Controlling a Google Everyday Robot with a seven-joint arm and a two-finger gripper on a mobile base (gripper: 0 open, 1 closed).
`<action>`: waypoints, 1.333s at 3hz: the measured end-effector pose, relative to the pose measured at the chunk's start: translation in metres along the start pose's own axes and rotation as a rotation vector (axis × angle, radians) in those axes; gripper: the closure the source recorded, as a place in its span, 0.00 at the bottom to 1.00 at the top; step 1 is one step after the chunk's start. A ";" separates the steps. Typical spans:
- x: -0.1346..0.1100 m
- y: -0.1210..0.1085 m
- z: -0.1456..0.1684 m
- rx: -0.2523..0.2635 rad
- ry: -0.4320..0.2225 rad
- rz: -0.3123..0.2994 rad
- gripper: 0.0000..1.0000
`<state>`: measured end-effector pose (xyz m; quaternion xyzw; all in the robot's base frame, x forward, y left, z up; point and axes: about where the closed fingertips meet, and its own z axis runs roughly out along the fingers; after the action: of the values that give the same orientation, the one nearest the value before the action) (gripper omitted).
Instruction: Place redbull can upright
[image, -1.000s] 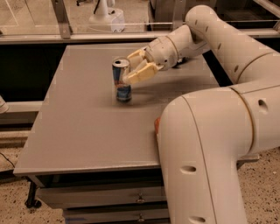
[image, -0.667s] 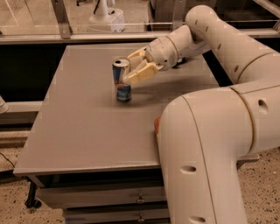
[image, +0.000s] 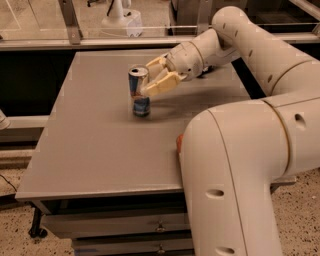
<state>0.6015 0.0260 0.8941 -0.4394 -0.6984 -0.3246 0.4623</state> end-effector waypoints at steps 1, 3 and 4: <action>0.000 0.000 0.000 0.000 0.000 0.000 0.81; 0.008 -0.014 -0.006 -0.010 0.012 -0.038 0.64; 0.013 -0.029 -0.013 -0.022 0.023 -0.060 0.41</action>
Offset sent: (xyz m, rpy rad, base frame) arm -0.0688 -0.0296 0.0262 0.0268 0.0943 0.1076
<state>0.5772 0.0076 0.9099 -0.4195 -0.7024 -0.3511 0.4553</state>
